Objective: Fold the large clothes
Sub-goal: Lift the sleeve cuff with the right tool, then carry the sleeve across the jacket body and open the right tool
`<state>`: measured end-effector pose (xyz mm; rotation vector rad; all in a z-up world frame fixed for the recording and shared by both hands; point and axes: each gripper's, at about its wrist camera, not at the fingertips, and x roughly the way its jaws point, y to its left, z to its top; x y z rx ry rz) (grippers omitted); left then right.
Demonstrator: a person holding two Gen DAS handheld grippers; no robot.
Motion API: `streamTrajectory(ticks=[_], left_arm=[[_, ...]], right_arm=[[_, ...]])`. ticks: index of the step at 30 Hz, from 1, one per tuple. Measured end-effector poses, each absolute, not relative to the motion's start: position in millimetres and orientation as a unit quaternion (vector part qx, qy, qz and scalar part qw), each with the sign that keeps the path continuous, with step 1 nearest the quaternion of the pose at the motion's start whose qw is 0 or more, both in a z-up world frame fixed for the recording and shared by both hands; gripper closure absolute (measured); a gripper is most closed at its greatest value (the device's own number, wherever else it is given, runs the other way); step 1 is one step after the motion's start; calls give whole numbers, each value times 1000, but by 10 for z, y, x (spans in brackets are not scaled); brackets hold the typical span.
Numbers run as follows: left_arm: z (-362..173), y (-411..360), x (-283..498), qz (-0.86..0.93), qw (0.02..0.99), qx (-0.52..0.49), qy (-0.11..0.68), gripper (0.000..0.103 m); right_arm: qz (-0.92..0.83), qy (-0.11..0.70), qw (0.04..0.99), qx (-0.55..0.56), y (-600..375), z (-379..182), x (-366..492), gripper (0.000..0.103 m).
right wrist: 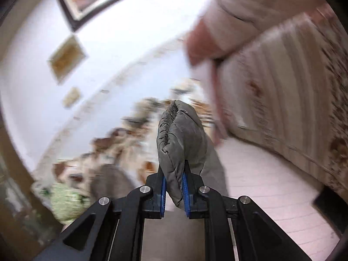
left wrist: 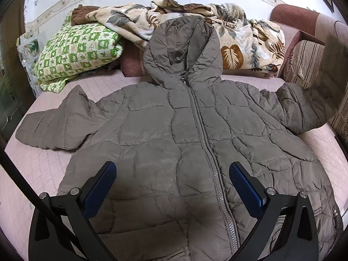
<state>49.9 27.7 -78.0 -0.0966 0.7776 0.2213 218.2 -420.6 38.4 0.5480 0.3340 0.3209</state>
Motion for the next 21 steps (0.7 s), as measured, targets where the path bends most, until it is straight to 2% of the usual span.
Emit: streamTrajectory(ticks=[5,10,16,21], left_arm=[[-753,431,444,121,918,-54,375,0],[-737,572,385,129,916,-65,374,0],[-651,795,252,143,918,-89,359,0],[-685,969,198,158,912,-99,364,0]], right_arm=[[245,139,930,235,-3512,815,1916,89],[304,155,920,193,-2669,947,1831,89],[365,206,892,171,-1665,754,1889,89],[382,268,875,129,-840,283,1998,89]])
